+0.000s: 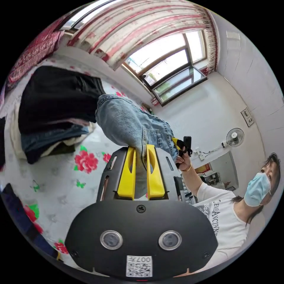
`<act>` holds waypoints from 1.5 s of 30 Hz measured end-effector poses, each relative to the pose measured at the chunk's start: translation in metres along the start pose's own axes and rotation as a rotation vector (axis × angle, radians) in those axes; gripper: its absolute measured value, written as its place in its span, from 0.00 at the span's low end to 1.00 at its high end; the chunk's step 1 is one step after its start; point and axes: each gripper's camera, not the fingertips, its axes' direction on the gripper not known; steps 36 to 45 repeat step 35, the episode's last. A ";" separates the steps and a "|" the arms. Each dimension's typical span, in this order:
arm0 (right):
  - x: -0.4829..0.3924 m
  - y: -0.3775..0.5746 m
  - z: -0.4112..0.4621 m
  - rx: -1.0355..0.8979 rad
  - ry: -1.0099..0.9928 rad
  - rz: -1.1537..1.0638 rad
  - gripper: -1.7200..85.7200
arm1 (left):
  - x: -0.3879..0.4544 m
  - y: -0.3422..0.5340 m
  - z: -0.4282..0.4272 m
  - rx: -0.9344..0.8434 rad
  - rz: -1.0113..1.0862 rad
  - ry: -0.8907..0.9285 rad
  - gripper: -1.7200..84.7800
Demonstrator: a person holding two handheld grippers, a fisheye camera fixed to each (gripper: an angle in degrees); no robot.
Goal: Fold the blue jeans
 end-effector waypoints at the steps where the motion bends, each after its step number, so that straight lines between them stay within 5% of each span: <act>1: -0.012 -0.046 0.036 0.003 0.001 -0.040 0.06 | -0.003 -0.015 -0.010 0.012 0.012 -0.033 0.09; 7: 0.038 -0.202 0.244 -0.034 0.046 -0.013 0.08 | -0.093 -0.113 -0.034 0.069 -0.037 -0.467 0.11; 10: 0.105 -0.207 0.360 -0.136 0.305 0.033 0.10 | -0.184 -0.114 0.024 -0.147 -0.171 -0.711 0.12; 16: 0.129 -0.200 0.408 -0.074 0.277 -0.063 0.11 | -0.201 -0.088 0.062 0.026 -0.067 -0.786 0.11; 20: 0.110 -0.194 0.378 0.012 0.200 -0.111 0.11 | -0.182 -0.081 0.047 0.108 -0.108 -0.772 0.12; 25: 0.090 -0.079 0.283 0.010 0.387 -0.261 0.11 | -0.126 -0.004 0.033 0.174 0.020 -0.861 0.12; 34: 0.176 0.277 0.065 -0.189 0.883 0.374 0.12 | -0.074 0.245 0.183 -0.391 -0.144 -0.724 0.10; 45: 0.171 0.292 0.046 -0.169 0.915 0.408 0.12 | -0.060 0.266 0.204 -0.448 -0.160 -0.704 0.09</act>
